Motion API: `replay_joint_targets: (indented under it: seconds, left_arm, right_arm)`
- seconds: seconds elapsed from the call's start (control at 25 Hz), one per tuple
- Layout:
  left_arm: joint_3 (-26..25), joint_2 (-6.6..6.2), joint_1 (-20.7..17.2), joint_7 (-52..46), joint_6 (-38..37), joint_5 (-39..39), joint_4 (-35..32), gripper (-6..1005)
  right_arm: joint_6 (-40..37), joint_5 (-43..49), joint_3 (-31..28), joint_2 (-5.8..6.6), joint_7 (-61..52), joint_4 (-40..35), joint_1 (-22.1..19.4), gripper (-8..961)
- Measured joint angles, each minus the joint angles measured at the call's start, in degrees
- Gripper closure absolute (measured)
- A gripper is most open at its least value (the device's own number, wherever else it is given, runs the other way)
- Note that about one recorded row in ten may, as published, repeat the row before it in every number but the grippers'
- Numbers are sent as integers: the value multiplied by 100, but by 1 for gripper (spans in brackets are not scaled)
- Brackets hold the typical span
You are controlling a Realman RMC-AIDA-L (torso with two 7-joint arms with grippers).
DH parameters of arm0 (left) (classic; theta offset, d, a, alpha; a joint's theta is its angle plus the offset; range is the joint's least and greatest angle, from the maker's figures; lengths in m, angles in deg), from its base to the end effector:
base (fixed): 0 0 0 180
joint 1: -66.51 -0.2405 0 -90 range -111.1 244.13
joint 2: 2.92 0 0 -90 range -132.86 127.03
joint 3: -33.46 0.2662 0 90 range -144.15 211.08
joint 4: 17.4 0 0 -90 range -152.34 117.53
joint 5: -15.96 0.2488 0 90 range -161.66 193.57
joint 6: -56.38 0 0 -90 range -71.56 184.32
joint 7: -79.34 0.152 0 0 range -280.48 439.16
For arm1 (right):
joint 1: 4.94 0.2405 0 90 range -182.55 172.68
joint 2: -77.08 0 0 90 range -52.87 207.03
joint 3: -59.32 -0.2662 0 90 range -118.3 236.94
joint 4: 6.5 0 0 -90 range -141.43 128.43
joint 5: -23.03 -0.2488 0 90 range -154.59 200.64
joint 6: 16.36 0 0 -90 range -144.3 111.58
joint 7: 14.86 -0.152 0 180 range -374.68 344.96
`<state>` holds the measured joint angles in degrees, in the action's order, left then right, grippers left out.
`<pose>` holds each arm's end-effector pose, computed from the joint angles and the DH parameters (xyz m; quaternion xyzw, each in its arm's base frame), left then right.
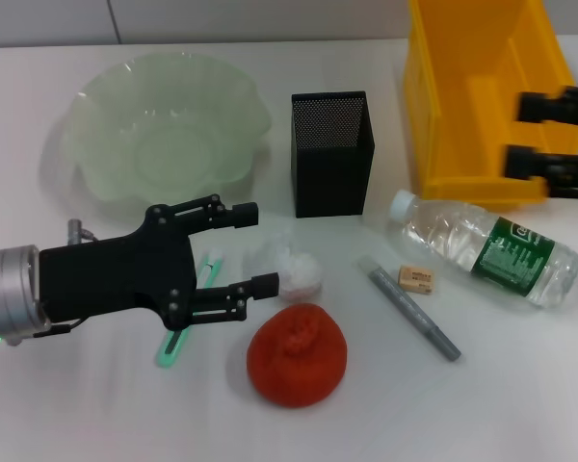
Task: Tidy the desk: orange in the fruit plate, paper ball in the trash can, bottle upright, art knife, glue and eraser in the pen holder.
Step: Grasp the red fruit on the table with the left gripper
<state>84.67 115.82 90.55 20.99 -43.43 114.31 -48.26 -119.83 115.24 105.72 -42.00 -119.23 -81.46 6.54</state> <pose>-0.2827 0.3094 -0.0336 -0.9312 -0.0793 -0.3463 0.0819 0.2466 0.3052 0.1114 -0.9107 0.2072 0.3258 0.1467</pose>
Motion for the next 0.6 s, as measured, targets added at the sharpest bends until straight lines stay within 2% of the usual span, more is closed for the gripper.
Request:
replay_joint_targets:
  seconds: [0.04,0.16,0.2,0.32,0.36,0.4,0.6]
  left_arm:
    - [0,0,0,0,0,0,0,254]
    - [16,-2,74,-111,41,31,0,255]
    - [79,-7,99,-269,41,47,-35,256]
    - [292,-14,102,-389,36,58,-86,257]
    - [438,-19,89,-398,38,63,-102,257]
    - [673,-23,31,-388,70,86,-104,257]
    - [782,-24,-106,-452,215,138,-61,259]
  right_arm:
    - [0,0,0,0,0,0,0,136]
    - [-522,-326,-721,0,926,1356,-41,136]
    - [-724,-342,-1129,17,1358,2150,-5,136]
    - [-780,-333,-1274,37,1578,2519,7,136]
    - [-816,-322,-1376,102,2032,3164,16,136]
    - [-825,-314,-1367,132,2256,3396,11,136]
    - [-823,-193,-1351,100,2495,3545,13,136]
